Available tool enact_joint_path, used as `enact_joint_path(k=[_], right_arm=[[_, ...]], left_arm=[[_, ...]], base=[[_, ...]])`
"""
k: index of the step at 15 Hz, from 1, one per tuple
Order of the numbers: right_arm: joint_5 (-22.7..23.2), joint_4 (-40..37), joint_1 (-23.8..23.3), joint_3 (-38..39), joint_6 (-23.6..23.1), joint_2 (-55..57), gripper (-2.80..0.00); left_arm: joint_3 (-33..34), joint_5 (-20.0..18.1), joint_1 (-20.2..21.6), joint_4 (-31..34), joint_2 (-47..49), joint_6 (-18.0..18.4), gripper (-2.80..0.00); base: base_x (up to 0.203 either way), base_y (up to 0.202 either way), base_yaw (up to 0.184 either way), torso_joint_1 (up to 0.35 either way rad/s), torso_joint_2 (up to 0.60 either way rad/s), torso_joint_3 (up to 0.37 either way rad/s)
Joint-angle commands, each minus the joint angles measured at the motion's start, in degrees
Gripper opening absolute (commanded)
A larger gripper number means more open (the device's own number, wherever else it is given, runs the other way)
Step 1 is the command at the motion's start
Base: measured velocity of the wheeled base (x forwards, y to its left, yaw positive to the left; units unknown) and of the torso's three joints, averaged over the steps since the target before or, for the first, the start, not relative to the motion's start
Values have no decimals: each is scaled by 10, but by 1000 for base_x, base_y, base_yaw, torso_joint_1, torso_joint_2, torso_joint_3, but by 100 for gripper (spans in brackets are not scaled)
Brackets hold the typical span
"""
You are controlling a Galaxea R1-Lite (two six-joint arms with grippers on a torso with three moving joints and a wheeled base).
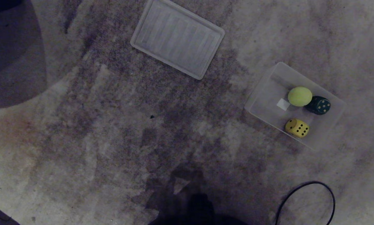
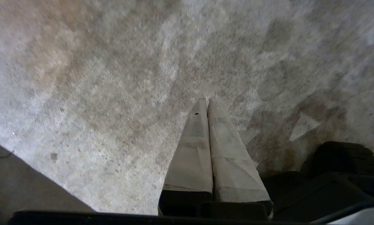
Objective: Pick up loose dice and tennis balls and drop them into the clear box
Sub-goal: Put the toys in the box
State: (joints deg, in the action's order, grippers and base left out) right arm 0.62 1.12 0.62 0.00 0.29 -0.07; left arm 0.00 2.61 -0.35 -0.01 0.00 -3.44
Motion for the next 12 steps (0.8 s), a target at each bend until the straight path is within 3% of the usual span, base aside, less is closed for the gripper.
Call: enact_joint_path(k=[1,4,6,9,12], right_arm=[[0,0,0,4,0,1,-280],[-2,-7,0,-11,1,3,-280],[-2,-38,-1,-76,2,43,-280],[-1,-63,-1,-152,27,184,-280],[-2,0,-6,-186,67,356,-280]], left_arm=[[1,-2,0,0,0,3,-280],[1,1,0,-1,0,-7,-280],[1,1,0,-1,0,-7,-280],[1,0,0,-1,0,-7,-280],[1,1,0,-1,0,-7,-280]], base=[[0,0,0,-5,5,-189],[0,0,0,4,-3,-83],[0,0,0,0,0,0],[0,0,0,0,0,0],[0,0,0,0,0,0]])
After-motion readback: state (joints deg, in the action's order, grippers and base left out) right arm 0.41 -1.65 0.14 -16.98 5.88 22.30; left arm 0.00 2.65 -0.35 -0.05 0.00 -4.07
